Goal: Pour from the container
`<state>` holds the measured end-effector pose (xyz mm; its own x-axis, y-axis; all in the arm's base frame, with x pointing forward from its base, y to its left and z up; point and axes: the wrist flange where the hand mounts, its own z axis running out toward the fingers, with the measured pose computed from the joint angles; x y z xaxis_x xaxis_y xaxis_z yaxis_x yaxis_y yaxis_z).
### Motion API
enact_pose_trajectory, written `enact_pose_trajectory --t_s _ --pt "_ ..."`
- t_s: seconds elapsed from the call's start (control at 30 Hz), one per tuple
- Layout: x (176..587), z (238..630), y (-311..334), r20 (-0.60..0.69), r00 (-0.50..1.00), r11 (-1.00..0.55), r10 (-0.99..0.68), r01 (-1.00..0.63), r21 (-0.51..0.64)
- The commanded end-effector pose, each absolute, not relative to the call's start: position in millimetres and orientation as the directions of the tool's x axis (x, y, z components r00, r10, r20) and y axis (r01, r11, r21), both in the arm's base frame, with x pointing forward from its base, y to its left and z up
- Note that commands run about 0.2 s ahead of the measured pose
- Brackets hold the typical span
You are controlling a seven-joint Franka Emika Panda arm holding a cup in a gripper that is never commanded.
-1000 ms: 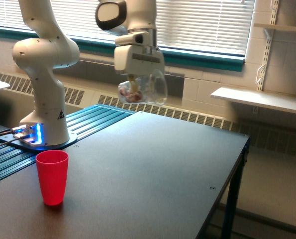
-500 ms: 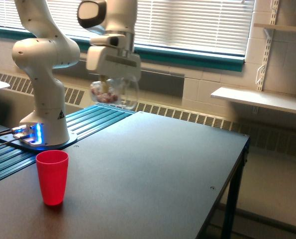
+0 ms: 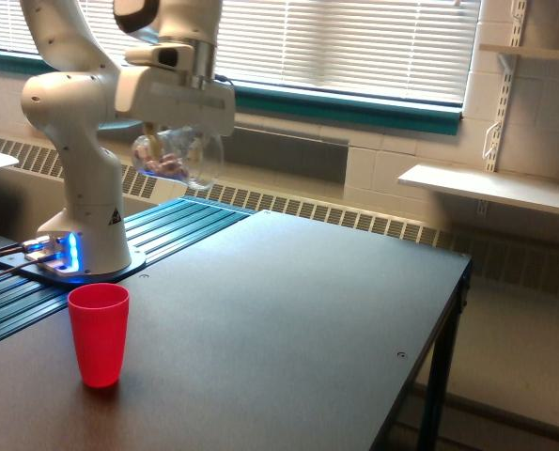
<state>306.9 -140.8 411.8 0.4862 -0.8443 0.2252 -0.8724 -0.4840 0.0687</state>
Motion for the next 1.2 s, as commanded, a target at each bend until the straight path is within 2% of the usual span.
enact_pose_trajectory --t_s 0.03,0.43,0.63,0.73,1.2 --pt "293 401 -154 0.197 0.458 -0.443 -0.867 -0.889 0.114" --pt "272 388 -162 0.174 0.345 -0.326 -0.922 -0.936 0.132" --pt "257 375 -161 0.123 0.326 -0.307 -0.937 -0.939 0.154" --pt "249 375 -169 0.1 0.28 -0.267 -0.955 -0.956 0.119" --pt "213 360 -210 0.043 0.148 -0.144 -0.988 -0.986 0.085"
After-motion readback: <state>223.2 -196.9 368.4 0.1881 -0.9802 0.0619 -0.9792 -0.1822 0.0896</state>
